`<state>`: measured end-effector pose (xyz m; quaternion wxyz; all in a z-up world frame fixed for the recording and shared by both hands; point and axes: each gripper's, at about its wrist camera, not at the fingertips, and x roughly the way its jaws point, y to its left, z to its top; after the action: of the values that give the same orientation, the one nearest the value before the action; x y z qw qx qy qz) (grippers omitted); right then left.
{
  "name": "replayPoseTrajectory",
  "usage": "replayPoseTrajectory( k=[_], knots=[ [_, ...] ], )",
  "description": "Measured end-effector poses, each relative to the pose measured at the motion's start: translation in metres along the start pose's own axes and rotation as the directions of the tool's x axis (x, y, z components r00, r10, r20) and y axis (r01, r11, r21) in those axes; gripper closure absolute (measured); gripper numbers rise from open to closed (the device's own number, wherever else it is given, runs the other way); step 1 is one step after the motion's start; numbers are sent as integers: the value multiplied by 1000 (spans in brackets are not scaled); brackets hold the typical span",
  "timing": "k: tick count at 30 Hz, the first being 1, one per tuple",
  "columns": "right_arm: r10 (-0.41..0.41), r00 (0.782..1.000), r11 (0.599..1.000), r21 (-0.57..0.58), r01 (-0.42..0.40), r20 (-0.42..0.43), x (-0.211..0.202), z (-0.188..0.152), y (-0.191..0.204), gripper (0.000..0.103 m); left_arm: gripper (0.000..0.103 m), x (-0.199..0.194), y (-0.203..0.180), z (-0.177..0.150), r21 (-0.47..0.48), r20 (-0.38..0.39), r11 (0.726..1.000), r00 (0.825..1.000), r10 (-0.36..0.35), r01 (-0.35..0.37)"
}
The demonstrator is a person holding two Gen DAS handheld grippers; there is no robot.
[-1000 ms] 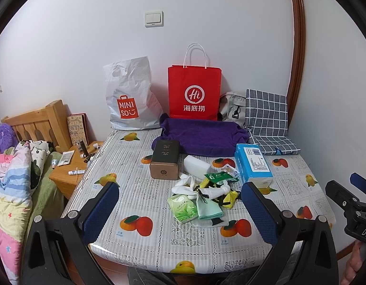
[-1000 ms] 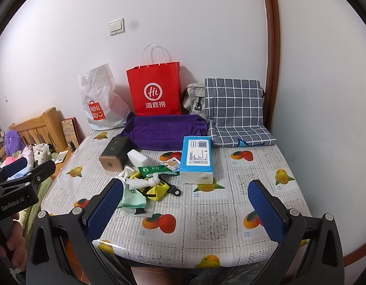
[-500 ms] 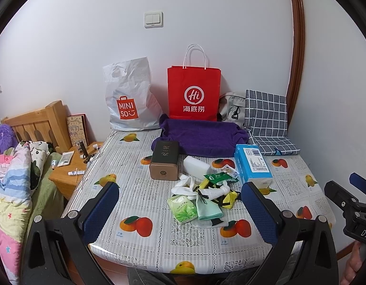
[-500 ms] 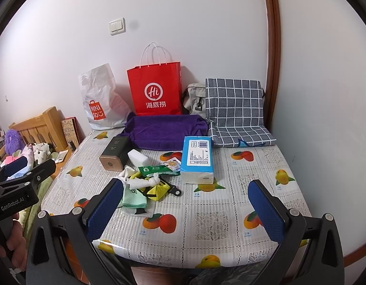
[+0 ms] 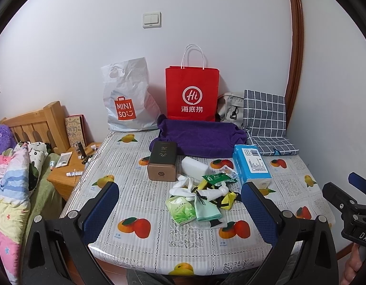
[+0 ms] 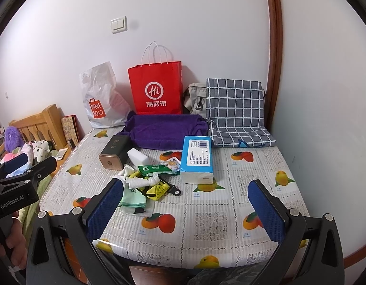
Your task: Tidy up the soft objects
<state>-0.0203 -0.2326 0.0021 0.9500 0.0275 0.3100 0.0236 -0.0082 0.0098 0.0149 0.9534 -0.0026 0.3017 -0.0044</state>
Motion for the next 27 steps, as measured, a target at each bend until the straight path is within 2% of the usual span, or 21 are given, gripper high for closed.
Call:
replayPoseTrajectory(
  k=[7,12,21,27],
  knots=[
    [23,1000,1000,7,-23,-21,14,-1,-1,0,0,15,-8,7,2,6,1000,1000,-18,18],
    [33,998,999,23,-32,-59,42,-9,-6,0,0,40,-3,-3,1,-18,1000,1000,-18,18],
    [43,989,998,58,-35,-143,98,-31,-17,0,0,105,13,-31,-19,-154,1000,988,4,-7],
    [83,978,994,86,-67,-194,132,-46,-23,0,0,149,24,-56,-6,-249,999,968,37,-39]
  ],
)
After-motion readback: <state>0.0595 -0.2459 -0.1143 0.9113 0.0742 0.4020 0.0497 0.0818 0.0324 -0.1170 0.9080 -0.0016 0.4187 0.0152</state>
